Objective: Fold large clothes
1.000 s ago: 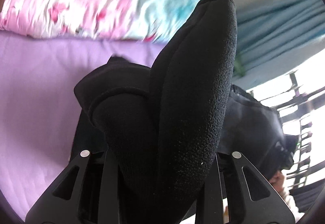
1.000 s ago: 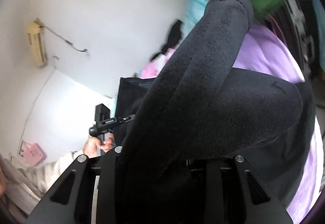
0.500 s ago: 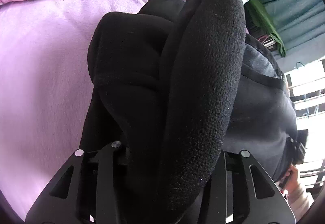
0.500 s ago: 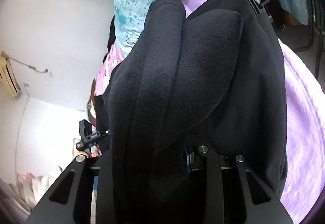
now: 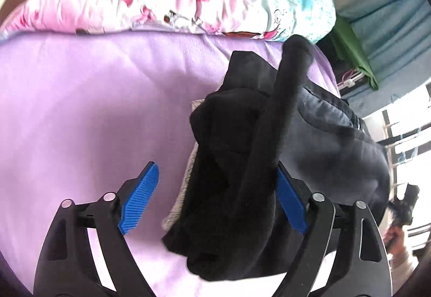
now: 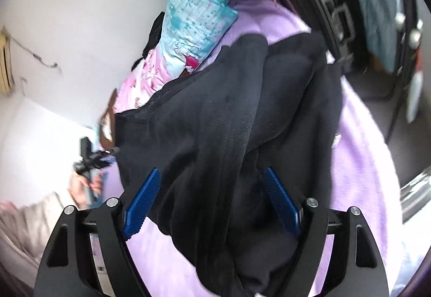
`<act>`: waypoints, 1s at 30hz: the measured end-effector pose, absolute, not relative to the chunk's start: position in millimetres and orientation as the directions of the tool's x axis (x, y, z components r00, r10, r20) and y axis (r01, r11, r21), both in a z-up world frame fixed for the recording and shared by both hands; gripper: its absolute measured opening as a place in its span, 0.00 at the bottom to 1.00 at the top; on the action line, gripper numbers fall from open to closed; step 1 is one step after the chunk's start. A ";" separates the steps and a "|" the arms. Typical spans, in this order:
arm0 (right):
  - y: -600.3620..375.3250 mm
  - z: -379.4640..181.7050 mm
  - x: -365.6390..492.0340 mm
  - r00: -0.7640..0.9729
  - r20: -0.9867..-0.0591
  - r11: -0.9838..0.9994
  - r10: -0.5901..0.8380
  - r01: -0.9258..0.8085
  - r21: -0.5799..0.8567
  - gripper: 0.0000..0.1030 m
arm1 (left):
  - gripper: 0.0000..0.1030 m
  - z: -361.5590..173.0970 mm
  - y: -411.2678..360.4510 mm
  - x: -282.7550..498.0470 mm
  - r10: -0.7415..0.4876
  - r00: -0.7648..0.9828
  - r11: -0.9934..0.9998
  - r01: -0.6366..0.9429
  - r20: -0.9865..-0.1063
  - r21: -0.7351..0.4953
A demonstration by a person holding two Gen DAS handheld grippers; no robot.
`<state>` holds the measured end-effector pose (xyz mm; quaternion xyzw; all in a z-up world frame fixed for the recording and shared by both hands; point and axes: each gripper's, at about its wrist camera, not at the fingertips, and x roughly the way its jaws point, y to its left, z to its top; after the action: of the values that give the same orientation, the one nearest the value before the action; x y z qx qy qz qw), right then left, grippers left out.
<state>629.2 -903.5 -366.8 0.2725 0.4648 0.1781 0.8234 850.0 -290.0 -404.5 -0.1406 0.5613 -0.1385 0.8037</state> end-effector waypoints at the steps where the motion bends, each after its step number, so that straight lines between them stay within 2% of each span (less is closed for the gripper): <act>1: -902.0 -360.6 627.0 0.512 -0.680 0.808 0.525 -0.046 0.588 0.78 | 0.81 -396.5 -291.8 847.2 -0.362 0.345 0.930 0.068 -0.866 -0.361; 3: -895.3 -343.2 624.4 0.539 -0.704 0.856 0.462 -0.063 0.513 0.80 | 0.87 -377.8 -296.7 837.8 -0.326 0.407 0.942 0.058 -0.853 -0.332; 8: -858.6 -310.0 638.6 0.620 -0.722 0.948 0.308 -0.136 0.287 0.82 | 0.89 -341.8 -351.0 821.8 -0.296 0.524 0.954 0.116 -0.799 -0.278; 11: -839.0 -312.2 659.2 0.656 -0.725 0.978 0.210 -0.151 0.146 0.82 | 0.94 -333.1 -402.1 813.7 -0.259 0.568 0.962 0.221 -0.781 -0.159; 14: -809.4 -309.2 671.1 0.667 -0.736 0.988 0.116 -0.155 0.015 0.84 | 0.94 -347.8 -444.7 813.1 -0.203 0.583 0.958 0.283 -0.787 -0.038; 17: -801.3 -329.6 691.2 0.662 -0.747 0.994 0.062 -0.106 -0.011 0.84 | 0.94 -376.1 -458.2 817.9 -0.157 0.590 0.961 0.276 -0.792 0.016; 21: -806.4 -358.4 712.6 0.629 -0.778 0.998 -0.017 -0.040 -0.054 0.84 | 0.94 -406.2 -450.8 833.4 -0.118 0.577 0.981 0.194 -0.808 -0.005; 23: -815.8 -369.4 718.8 0.617 -0.787 1.000 -0.012 -0.005 -0.020 0.84 | 0.94 -414.2 -444.5 840.1 -0.132 0.572 0.984 0.177 -0.809 -0.035; 27: -825.8 -394.3 731.7 0.599 -0.799 0.998 -0.054 -0.004 -0.070 0.88 | 0.94 -438.1 -438.6 858.8 -0.114 0.522 0.988 0.151 -0.845 -0.040; 30: -841.1 -414.6 742.4 0.565 -0.825 1.000 -0.008 0.022 0.005 0.90 | 0.94 -451.9 -435.0 871.2 -0.108 0.495 0.990 0.130 -0.862 -0.050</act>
<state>742.4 -841.1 -414.6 0.0076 0.4665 -0.0086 0.8845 871.2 -435.0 -451.9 0.0109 0.4976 -0.0689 0.8646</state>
